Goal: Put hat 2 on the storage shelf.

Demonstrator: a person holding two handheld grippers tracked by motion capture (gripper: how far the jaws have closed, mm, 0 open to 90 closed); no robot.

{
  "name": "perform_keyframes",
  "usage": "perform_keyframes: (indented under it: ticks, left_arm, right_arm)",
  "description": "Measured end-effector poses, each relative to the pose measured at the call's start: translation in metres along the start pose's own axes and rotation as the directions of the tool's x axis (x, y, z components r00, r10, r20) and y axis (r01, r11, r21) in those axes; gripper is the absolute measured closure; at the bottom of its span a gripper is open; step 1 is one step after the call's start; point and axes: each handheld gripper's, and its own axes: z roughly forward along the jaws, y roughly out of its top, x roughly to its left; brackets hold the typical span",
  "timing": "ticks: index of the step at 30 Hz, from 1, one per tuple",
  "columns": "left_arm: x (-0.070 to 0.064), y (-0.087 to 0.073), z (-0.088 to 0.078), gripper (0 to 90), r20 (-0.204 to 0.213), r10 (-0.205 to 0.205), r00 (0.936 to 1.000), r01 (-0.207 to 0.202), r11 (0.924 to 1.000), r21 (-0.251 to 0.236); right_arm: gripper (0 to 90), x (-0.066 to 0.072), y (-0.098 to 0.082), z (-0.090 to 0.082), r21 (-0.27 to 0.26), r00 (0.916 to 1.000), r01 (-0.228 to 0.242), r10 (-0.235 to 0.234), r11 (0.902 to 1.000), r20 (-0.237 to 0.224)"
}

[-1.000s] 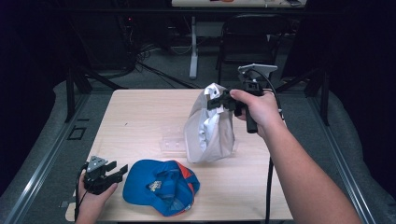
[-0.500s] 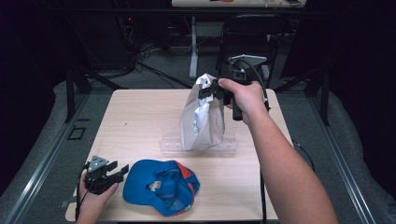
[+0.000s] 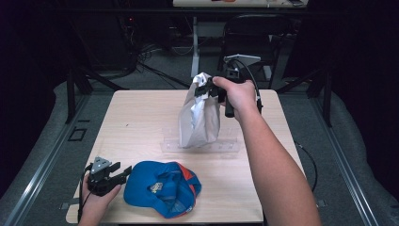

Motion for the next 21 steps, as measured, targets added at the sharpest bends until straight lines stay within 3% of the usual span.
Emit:
perform_keyframes:
  ticks: [8, 21]
  left_arm:
    - [-0.008, 0.002, 0.001, 49.3, 0.01, 0.029, 0.9995, -0.029, 0.9994, -0.02]
    - [-0.013, 0.005, 0.0, 49.8, 0.027, 0.037, 0.999, -0.036, 0.9991, -0.023]
  right_arm:
    - [81.3, 0.0, 0.007, 0.009, -0.008, 0.9998, -0.01, 0.01, 0.9999, 0.018]
    - [81.4, -0.002, 0.007, 0.018, -0.012, 0.9996, -0.015, 0.015, 0.9998, 0.022]
